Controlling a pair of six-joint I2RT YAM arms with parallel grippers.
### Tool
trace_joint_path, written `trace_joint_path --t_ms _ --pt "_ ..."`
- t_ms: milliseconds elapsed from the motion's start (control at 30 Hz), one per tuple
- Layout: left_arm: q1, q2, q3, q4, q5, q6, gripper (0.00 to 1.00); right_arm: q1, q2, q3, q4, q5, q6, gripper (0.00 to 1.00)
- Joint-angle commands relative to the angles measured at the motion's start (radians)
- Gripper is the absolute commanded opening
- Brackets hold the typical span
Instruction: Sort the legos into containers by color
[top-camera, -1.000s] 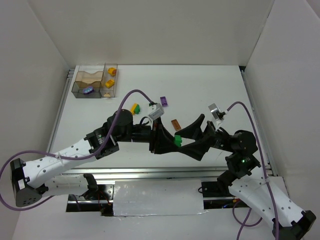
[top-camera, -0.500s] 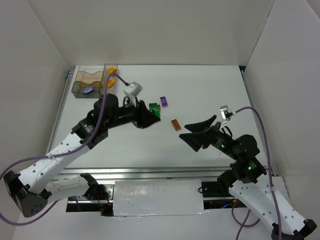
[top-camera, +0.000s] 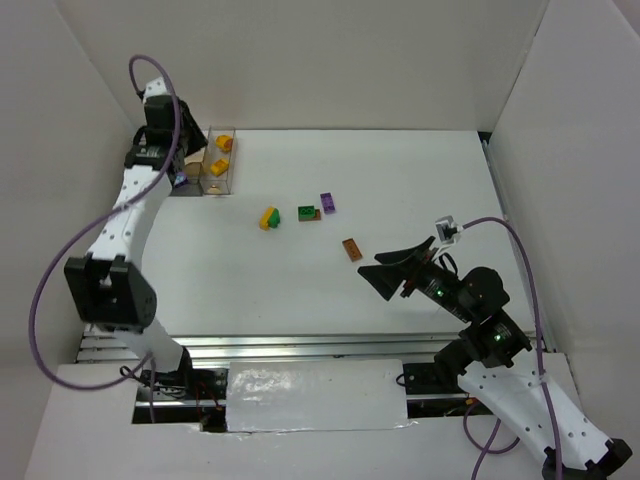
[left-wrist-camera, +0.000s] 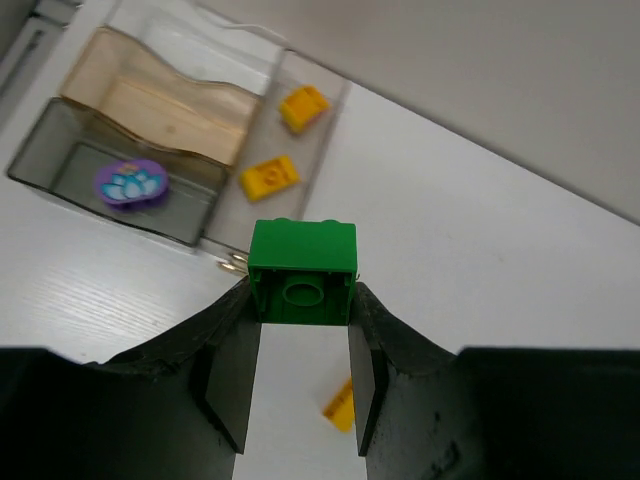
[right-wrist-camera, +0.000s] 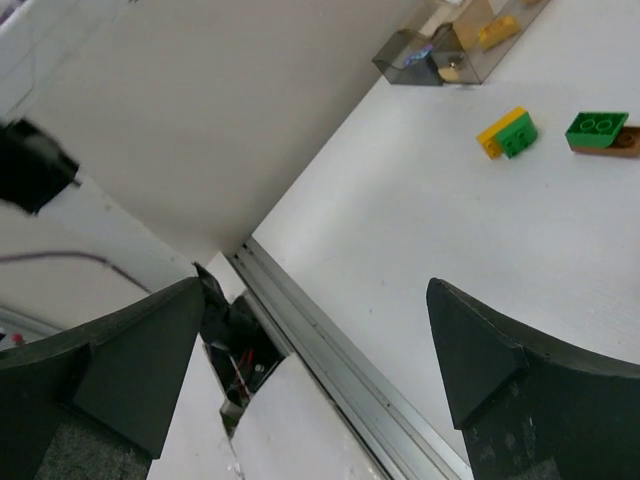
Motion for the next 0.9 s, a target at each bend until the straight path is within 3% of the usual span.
trace_joint_path --t_ms 0,100,200,433,533,867 --pt "0.138 0.225 0.235 0.059 -0.039 -0.028 0.00 0.000 -0.005 -0.022 -0.002 -0.053 -0.042 1.00" --pt "0.216 0.449 0.483 -0.030 0.004 -0.097 0.00 -0.002 -0.016 -0.055 0.007 -0.068 -0.042 1.00" --pt "0.232 0.600 0.621 -0.060 -0.025 -0.094 0.00 -0.003 -0.016 -0.094 0.019 -0.068 -0.040 1.00" --pt "0.232 0.718 0.583 0.085 -0.103 -0.103 0.00 -0.005 0.044 -0.075 -0.009 -0.085 -0.062 1.00" --pt "0.232 0.766 0.616 0.063 -0.116 -0.121 0.00 -0.005 0.065 -0.068 -0.010 -0.082 -0.066 1.00" --pt "0.234 0.818 0.583 0.097 -0.131 -0.137 0.16 -0.003 0.161 -0.068 0.042 -0.102 -0.070 1.00"
